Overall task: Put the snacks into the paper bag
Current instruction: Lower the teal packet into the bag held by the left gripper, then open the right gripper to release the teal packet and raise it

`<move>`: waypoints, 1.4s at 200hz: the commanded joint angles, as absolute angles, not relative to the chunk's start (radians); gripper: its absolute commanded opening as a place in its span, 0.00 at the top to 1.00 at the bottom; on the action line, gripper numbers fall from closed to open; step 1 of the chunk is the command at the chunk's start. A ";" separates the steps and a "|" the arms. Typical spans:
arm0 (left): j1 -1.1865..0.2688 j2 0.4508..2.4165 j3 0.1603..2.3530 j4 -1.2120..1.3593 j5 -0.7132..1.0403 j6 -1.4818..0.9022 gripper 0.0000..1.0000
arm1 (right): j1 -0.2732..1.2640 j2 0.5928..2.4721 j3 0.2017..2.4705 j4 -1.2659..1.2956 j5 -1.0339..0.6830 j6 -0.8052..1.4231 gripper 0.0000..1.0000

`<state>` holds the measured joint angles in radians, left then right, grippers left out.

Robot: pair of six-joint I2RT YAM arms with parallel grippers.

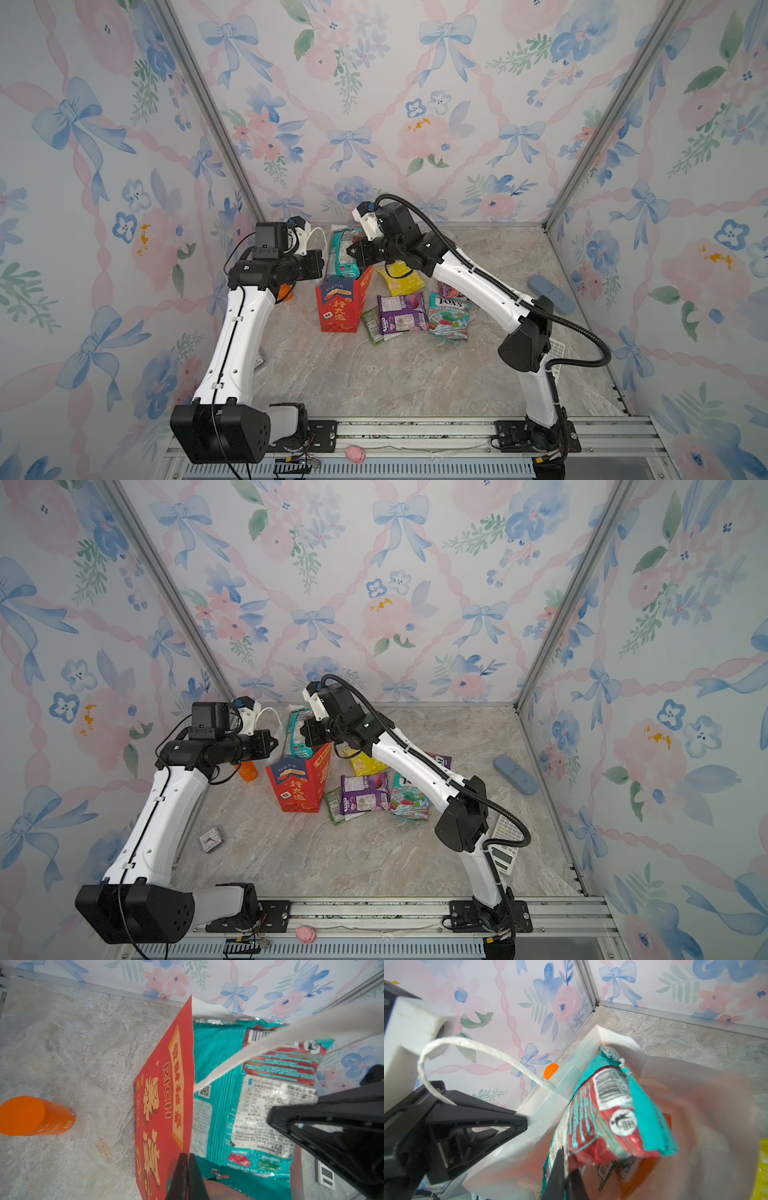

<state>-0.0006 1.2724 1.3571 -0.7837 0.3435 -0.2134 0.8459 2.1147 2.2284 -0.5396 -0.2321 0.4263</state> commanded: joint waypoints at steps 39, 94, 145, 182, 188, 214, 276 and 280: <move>-0.002 1.247 1.348 -0.780 0.344 -0.207 1.00 | 0.815 2.072 2.180 -0.453 -0.217 0.436 0.54; -0.002 1.254 1.352 -0.781 0.347 -0.207 1.00 | 0.815 1.993 2.097 -0.368 -0.261 0.440 0.43; -0.003 1.252 1.355 -0.781 0.348 -0.208 1.00 | 0.815 1.930 2.028 -0.293 -0.338 0.462 0.35; -0.002 1.250 1.354 -0.781 0.347 -0.209 1.00 | 0.815 1.857 1.933 -0.229 -0.377 0.462 0.32; -0.002 1.252 1.355 -0.780 0.347 -0.209 1.00 | 0.816 1.843 1.918 -0.224 -0.377 0.458 0.32; -0.002 1.255 1.355 -0.780 0.351 -0.209 1.00 | 0.815 1.771 1.820 -0.231 -0.315 0.392 0.28; -0.002 1.249 1.353 -0.780 0.345 -0.209 1.00 | 0.814 1.532 1.476 -0.178 -0.106 0.310 0.19; -0.002 1.250 1.352 -0.780 0.344 -0.209 1.00 | 0.813 1.521 1.454 -0.179 -0.080 0.306 0.18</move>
